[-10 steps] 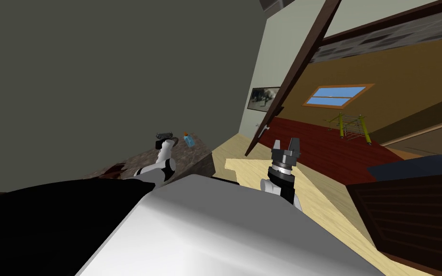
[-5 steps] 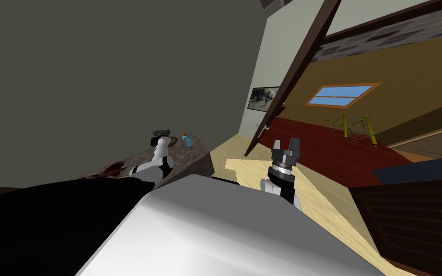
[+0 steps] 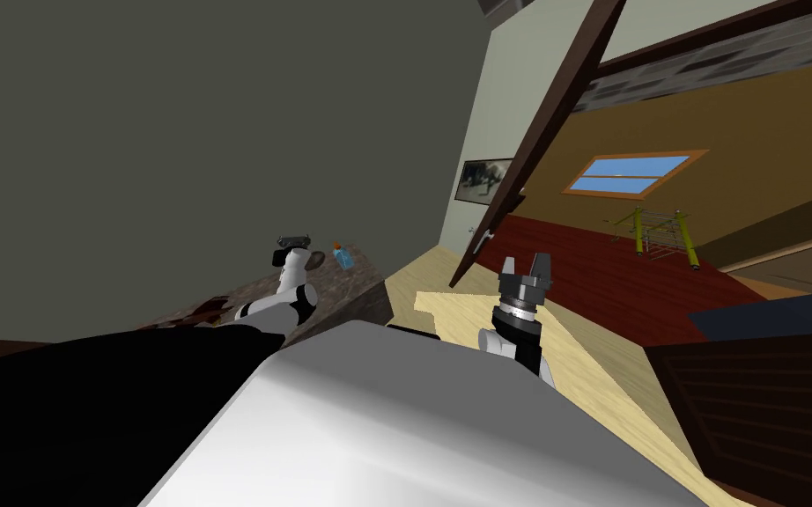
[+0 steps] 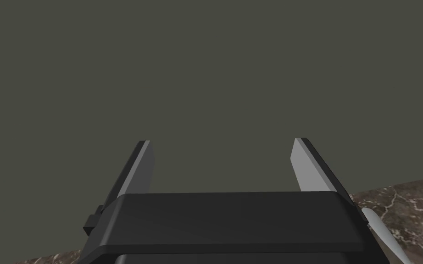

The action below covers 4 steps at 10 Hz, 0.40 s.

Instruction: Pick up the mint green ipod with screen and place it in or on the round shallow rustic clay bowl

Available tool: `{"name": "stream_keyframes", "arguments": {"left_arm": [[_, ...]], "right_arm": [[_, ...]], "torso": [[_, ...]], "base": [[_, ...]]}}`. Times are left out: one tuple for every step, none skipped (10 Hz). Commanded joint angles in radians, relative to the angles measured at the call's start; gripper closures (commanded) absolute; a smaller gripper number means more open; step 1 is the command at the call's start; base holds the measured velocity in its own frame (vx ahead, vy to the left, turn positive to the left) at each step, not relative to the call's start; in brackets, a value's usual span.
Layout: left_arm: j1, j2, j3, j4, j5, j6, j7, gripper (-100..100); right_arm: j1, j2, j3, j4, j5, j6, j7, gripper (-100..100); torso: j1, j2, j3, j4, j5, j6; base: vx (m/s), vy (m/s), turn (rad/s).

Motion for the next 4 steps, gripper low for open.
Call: {"name": "stream_keyframes", "arguments": {"left_arm": [[0.0,0.0,0.0,0.0,0.0,0.0,0.0,0],[0.0,0.0,0.0,0.0,0.0,0.0,0.0,0],[0.0,0.0,0.0,0.0,0.0,0.0,0.0,0],[0.0,0.0,0.0,0.0,0.0,0.0,0.0,0]], "right_arm": [[0.0,0.0,0.0,0.0,0.0,0.0,0.0,0],[0.0,0.0,0.0,0.0,0.0,0.0,0.0,0],[0.0,0.0,0.0,0.0,0.0,0.0,0.0,0],[0.0,0.0,0.0,0.0,0.0,0.0,0.0,0]], "torso": [[0.0,0.0,0.0,0.0,0.0,0.0],[0.0,0.0,0.0,0.0,0.0,0.0],[0.0,0.0,0.0,0.0,0.0,0.0],[0.0,0.0,0.0,0.0,0.0,0.0]], "base": [[0.0,0.0,0.0],[0.0,0.0,0.0],[0.0,0.0,0.0],[0.0,0.0,0.0]]}}
